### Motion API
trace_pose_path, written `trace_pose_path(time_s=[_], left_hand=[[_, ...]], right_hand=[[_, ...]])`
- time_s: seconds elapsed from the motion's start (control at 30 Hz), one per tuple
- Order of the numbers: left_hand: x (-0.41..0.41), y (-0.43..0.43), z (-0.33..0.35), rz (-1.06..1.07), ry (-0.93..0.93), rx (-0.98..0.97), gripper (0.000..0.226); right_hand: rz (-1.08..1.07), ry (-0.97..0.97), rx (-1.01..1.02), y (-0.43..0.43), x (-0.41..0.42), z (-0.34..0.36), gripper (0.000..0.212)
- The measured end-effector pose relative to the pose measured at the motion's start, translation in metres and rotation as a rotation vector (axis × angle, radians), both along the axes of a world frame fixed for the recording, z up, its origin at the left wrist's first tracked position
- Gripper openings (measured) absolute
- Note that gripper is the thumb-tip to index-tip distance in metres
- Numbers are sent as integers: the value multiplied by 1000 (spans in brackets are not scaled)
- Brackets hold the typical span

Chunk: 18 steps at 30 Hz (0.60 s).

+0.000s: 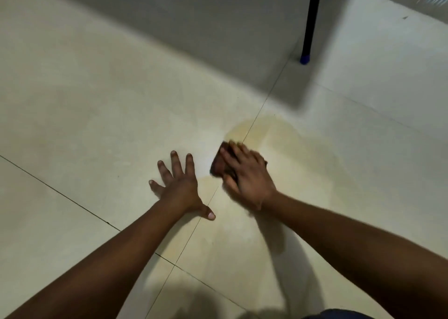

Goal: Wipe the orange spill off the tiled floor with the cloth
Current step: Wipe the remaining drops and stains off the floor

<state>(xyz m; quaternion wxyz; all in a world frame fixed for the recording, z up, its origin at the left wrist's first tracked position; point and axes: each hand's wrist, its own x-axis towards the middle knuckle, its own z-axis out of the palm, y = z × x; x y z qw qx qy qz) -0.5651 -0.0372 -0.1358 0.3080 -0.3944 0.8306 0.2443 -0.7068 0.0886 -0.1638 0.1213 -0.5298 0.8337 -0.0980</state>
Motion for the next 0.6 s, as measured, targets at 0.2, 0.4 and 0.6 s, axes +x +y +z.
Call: trace_pose_path(time_s=[0.2, 0.4, 0.6], left_hand=[[-5, 0, -1, 6, -28, 3, 169], [-5, -1, 0, -5, -26, -13, 169], [32, -34, 18, 5, 218, -7, 152]], right_hand=[[-389, 19, -27, 5, -82, 5, 64], [260, -22, 12, 6, 1, -3, 72], [-195, -21, -29, -54, 10, 3, 65]])
